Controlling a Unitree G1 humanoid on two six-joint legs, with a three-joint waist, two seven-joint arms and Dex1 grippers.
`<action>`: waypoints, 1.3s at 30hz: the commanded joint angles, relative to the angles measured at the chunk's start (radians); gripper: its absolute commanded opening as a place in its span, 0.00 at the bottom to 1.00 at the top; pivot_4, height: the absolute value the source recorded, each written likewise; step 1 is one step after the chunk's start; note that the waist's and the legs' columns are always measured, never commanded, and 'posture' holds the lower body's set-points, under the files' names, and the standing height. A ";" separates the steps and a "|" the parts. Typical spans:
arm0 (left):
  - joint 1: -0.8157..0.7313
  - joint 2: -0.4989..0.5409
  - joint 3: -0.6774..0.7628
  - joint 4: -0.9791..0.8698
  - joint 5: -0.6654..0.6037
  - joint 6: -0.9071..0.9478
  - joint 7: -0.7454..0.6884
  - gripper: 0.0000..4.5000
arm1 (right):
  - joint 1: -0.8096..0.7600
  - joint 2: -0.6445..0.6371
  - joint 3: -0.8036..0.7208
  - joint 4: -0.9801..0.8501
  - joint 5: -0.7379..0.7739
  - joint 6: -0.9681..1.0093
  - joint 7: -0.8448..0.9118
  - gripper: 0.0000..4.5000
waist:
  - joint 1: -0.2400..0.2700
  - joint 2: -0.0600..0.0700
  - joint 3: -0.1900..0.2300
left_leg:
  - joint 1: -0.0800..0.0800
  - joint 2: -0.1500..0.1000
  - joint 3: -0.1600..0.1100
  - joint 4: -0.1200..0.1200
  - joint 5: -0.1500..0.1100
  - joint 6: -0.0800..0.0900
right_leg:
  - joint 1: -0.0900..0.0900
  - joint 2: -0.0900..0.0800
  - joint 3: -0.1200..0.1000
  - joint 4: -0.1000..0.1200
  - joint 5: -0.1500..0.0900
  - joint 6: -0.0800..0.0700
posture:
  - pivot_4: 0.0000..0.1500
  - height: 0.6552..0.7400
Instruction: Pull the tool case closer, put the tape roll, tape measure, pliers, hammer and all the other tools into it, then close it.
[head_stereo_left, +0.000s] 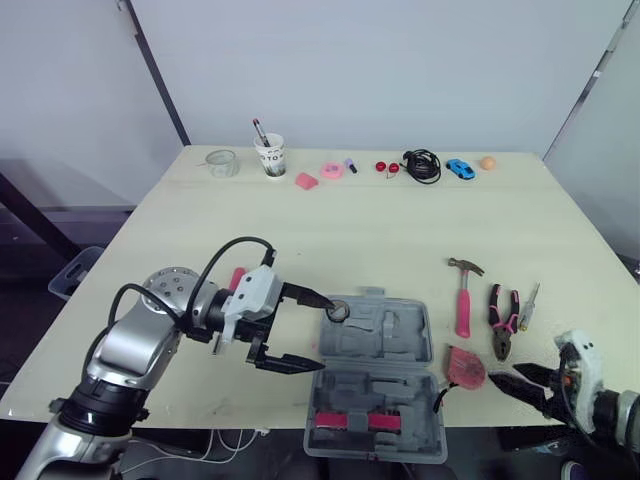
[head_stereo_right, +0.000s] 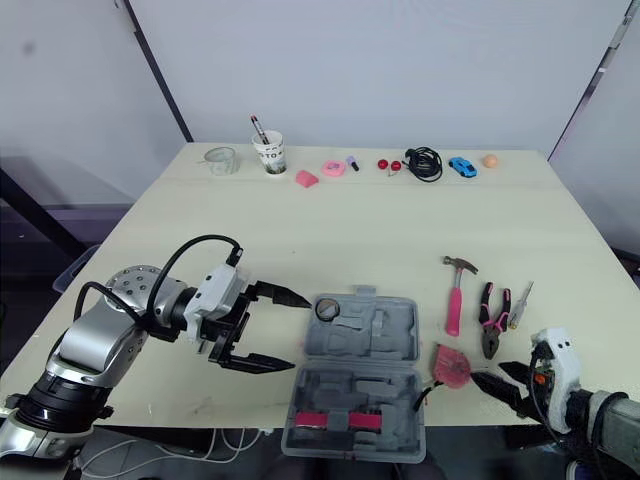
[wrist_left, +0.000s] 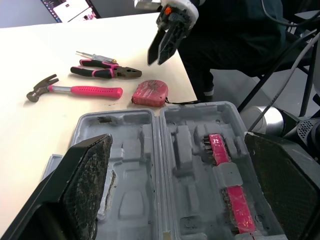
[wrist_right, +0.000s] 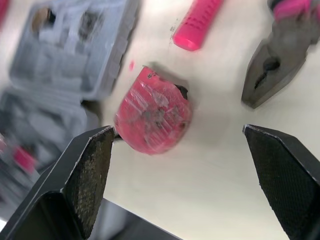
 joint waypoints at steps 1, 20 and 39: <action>-0.011 0.009 0.030 -0.008 -0.025 -0.011 -0.010 1.00 | -0.025 0.000 0.063 0.003 -0.183 -0.256 0.121 0.97 | 0.000 0.000 0.000 | 0.000 0.000 0.000 0.000 0.000 0.000 | 0.000 0.000 0.000 0.000 0.000 0.000 | 1.00 1.00; -0.008 0.014 0.039 -0.088 -0.077 0.017 0.009 1.00 | -0.305 0.111 0.256 0.413 -0.509 -0.625 0.319 0.97 | 0.005 0.000 0.001 | 0.000 -0.001 0.001 0.001 0.000 0.000 | 0.000 0.000 0.000 0.001 0.000 -0.001 | 1.00 1.00; -0.005 0.024 0.036 -0.070 -0.070 -0.004 0.007 1.00 | -0.336 0.167 0.248 0.484 -0.557 -0.618 0.296 0.97 | 0.004 0.000 0.001 | 0.001 -0.001 0.002 0.001 0.000 0.000 | 0.000 0.000 0.000 0.001 0.000 -0.001 | 1.00 1.00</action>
